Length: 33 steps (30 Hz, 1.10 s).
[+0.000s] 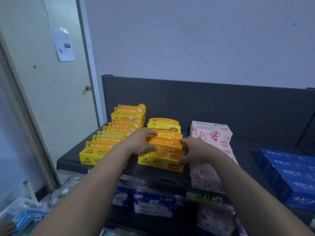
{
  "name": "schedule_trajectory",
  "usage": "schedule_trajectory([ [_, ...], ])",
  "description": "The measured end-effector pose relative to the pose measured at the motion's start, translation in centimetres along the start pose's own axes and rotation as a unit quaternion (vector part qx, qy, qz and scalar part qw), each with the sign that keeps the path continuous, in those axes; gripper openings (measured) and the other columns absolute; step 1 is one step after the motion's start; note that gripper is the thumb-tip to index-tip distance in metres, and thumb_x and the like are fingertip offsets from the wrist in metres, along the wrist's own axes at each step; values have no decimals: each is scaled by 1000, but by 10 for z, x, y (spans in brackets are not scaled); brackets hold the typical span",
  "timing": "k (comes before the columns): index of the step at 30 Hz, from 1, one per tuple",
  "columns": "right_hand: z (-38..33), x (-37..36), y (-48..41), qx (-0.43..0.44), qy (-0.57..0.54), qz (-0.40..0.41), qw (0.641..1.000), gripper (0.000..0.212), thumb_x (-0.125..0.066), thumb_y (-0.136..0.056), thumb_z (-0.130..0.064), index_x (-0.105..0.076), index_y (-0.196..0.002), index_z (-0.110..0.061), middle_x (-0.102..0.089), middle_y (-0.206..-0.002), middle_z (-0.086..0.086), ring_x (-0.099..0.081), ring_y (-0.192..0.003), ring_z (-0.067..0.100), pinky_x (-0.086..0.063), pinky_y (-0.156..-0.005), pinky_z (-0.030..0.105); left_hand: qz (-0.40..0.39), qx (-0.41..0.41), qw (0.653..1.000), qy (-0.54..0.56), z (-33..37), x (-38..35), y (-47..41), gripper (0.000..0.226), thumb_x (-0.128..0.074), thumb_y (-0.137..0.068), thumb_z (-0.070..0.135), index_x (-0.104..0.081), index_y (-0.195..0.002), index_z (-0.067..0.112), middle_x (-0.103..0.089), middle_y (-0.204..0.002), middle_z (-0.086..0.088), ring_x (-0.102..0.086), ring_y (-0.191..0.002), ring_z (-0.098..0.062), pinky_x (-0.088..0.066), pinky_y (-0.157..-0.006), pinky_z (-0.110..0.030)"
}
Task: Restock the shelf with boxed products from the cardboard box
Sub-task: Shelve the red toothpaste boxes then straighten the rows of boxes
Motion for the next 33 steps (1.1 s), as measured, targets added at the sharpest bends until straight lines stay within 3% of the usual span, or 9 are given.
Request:
schedule_trajectory([
  [3,-2,2,-2,3,10,-1,1000,63,-76,-76,-42,-48,-127,-19,-54,-126,1,-50,-118,23,-38,-106,43,-29,-18,999,-31,0,2,-7,60,-71,-84,24,-47,-139,26,-45,-142,-1,-46,-126,-22,-40,-97,-29],
  [6,0,3,-5,-9,-9,-4,1000,82,-79,-73,-42,-38,-140,-18,-51,-134,1,-48,-122,24,-40,-105,44,-27,-21,999,-32,-6,8,-14,54,-71,-84,19,-52,-134,27,-51,-137,1,-51,-120,-20,-44,-97,-31],
  [9,3,2,-6,-15,-30,-5,999,90,-83,-67,-44,-35,-141,-24,-52,-132,-1,-48,-119,23,-46,-100,43,-35,-29,999,-18,-12,14,-17,53,-73,-82,12,-56,-131,21,-53,-138,3,-50,-124,-17,-40,-97,-26],
  [14,1,1,-6,-5,-60,-24,998,89,-86,-60,-48,-39,-133,-27,-54,-122,-4,-51,-111,18,-52,-91,38,-57,-39,998,-1,-22,23,-18,45,-77,-77,12,-65,-120,20,-61,-128,5,-56,-112,-12,-42,-92,-25],
  [19,-5,-2,-10,14,-52,-41,998,90,-86,-52,-57,-42,-127,-30,-53,-120,-4,-49,-110,18,-50,-95,41,-74,-31,997,-4,-30,30,-15,43,-81,-72,15,-68,-111,28,-66,-111,10,-57,-93,-3,-47,-91,-28],
  [24,-8,-3,-9,23,-47,-59,997,85,-86,-52,-56,-42,-122,-33,-52,-118,-8,-50,-108,16,-50,-93,39,-95,-22,995,0,-34,35,-13,35,-83,-69,15,-72,-98,31,-70,-98,10,-63,-93,-9,-50,-93,-36],
  [28,-10,-3,-8,24,-56,-74,995,85,-87,-54,-53,-42,-123,-32,-52,-120,-8,-51,-108,15,-55,-89,36,-113,-21,993,-2,-36,37,-13,39,-84,-68,17,-73,-103,30,-71,-107,9,-64,-100,-9,-50,-96,-43],
  [31,-11,4,-6,27,-65,-63,996,80,-84,-61,-54,-44,-127,-30,-54,-119,-10,-54,-106,12,-53,-89,32,-111,-20,993,17,-36,40,-14,40,-82,-70,19,-71,-107,28,-71,-100,12,-64,-96,-4,-48,-98,-37],
  [33,-8,12,-7,23,-87,-28,996,68,-76,-71,-56,-48,-127,-30,-56,-116,-12,-55,-102,8,-50,-80,25,-100,-25,994,46,-35,43,-15,38,-79,-75,22,-69,-111,24,-73,-97,11,-65,-94,-2,-46,-100,-33],
])
Point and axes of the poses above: each hand's wrist, its own y-axis away from the middle knuckle, its own x-axis out of the back of the hand, z = x × y, the point moved 2 cm from there along -y, towards the middle knuckle
